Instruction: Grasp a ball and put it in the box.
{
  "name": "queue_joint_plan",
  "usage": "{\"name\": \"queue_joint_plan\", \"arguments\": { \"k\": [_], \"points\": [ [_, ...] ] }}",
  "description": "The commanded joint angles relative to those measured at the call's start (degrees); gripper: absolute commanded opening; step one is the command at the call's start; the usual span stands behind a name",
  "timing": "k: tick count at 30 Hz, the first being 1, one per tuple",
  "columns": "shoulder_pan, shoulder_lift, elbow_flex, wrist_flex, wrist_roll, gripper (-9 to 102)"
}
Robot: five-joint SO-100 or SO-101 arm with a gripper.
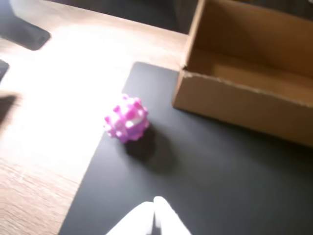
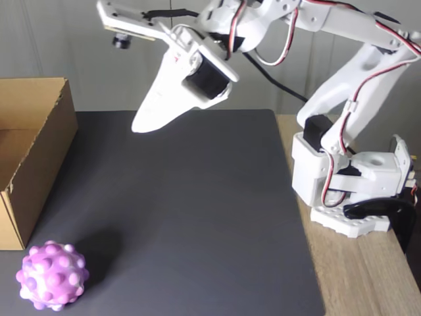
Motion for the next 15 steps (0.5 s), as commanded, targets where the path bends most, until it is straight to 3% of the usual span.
{"name": "queue_joint_plan", "arguments": {
  "k": [1, 15],
  "points": [
    [-2.46, -3.25, -5.27, -2.55, -0.53, 0],
    [-1.05, -19.51, -11.78, -11.69, -0.62, 0]
  ]
}}
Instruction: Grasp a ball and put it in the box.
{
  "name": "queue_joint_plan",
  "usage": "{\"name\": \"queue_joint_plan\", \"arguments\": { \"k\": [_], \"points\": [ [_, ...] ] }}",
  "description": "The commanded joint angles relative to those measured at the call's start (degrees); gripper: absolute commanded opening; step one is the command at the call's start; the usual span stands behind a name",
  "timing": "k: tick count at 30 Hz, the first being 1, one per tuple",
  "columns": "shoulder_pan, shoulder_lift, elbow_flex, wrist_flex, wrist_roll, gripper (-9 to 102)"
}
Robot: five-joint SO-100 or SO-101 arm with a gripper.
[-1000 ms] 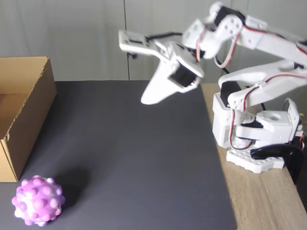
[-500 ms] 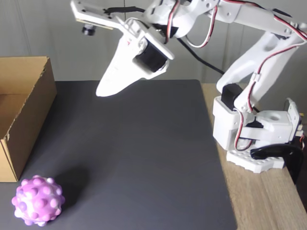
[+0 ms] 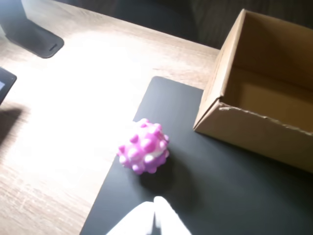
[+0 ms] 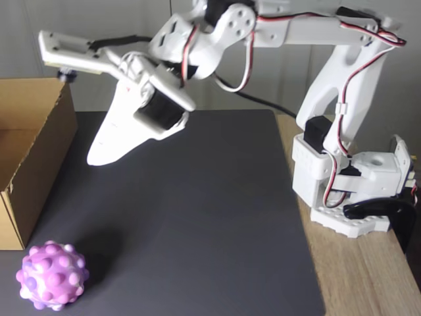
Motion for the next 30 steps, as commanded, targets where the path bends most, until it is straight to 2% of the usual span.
{"name": "queue_joint_plan", "arguments": {
  "k": [1, 5, 19, 30],
  "points": [
    [0.88, -1.05, -3.08, -2.37, 0.26, 0],
    [1.49, -4.04, -3.08, -5.54, -0.09, 1],
    [2.90, -12.83, -3.08, -11.25, 1.14, 33],
    [3.60, -19.25, -3.08, -16.70, 0.79, 37]
  ]
}}
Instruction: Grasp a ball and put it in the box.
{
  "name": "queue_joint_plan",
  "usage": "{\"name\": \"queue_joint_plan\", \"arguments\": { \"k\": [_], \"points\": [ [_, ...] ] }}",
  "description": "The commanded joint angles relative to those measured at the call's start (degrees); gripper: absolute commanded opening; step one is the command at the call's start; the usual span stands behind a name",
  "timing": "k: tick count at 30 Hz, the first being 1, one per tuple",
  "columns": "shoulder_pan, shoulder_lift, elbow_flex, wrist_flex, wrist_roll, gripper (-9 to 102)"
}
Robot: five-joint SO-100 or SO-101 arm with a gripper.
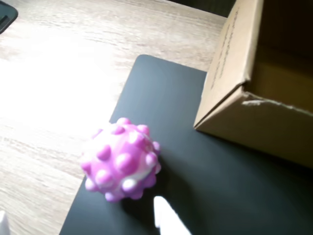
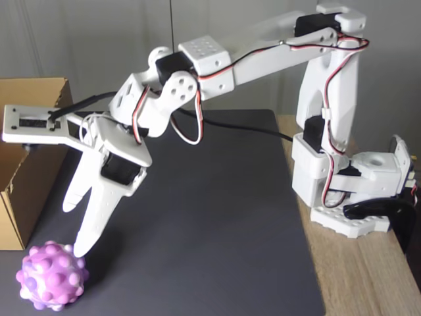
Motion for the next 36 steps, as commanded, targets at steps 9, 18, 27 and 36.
{"name": "queue_joint_plan", "arguments": {
  "k": [9, 18, 27, 36],
  "points": [
    [2.29, -7.47, -10.46, -3.08, -0.53, 43],
    [1.85, -11.43, -14.41, -2.72, -0.09, 44],
    [1.05, -15.21, -14.41, -4.13, 0.00, 45],
    [1.05, -19.42, -14.41, -6.68, 0.62, 46]
  ]
}}
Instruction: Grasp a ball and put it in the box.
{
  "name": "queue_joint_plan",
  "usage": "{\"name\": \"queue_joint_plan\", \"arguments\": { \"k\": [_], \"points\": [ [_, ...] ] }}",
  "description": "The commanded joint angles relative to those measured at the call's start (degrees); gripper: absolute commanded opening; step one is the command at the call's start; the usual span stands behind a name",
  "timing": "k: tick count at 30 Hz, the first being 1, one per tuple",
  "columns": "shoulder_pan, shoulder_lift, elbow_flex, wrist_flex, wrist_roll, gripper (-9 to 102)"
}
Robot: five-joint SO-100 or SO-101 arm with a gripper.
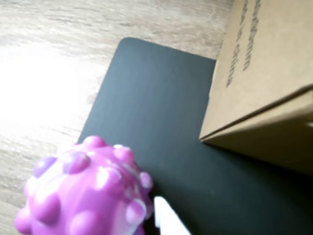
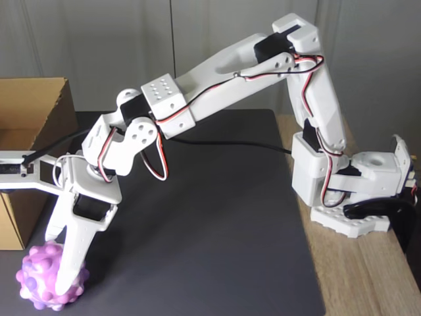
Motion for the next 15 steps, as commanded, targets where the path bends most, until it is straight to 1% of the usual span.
{"name": "queue_joint_plan", "arguments": {
  "k": [1, 12, 15],
  "points": [
    [-0.35, 0.00, -2.72, -1.49, 0.44, 46],
    [-0.35, -4.57, -3.87, -3.69, 0.62, 46],
    [-0.18, -5.27, -3.87, -3.96, 0.97, 43]
  ]
}}
